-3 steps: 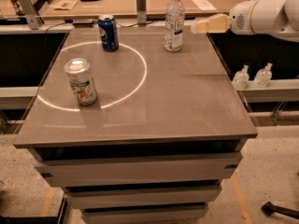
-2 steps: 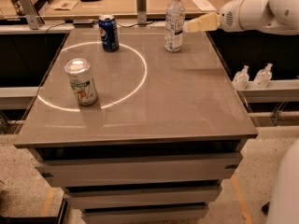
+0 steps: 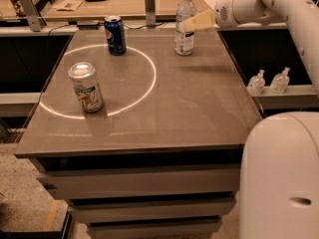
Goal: Move blue plastic bottle near pepsi can
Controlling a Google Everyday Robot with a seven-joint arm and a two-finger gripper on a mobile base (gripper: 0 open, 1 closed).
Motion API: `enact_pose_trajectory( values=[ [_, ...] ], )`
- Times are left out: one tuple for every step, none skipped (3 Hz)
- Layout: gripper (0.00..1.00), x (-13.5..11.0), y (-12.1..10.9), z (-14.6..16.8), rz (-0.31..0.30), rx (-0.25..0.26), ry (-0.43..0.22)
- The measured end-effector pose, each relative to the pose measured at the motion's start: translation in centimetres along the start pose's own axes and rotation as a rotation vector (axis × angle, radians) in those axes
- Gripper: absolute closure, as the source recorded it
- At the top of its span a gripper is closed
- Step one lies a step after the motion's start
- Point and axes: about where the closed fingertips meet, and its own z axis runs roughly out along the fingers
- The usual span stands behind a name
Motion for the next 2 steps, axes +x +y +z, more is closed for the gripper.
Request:
enact_pose_trajectory(
  values=[
    [0.00,-0.6,0.7,1.8,0.003,-0.029,0.007],
    [0.00,-1.4,2.2,3.4,-0.004,-0.068,0.012]
  ],
)
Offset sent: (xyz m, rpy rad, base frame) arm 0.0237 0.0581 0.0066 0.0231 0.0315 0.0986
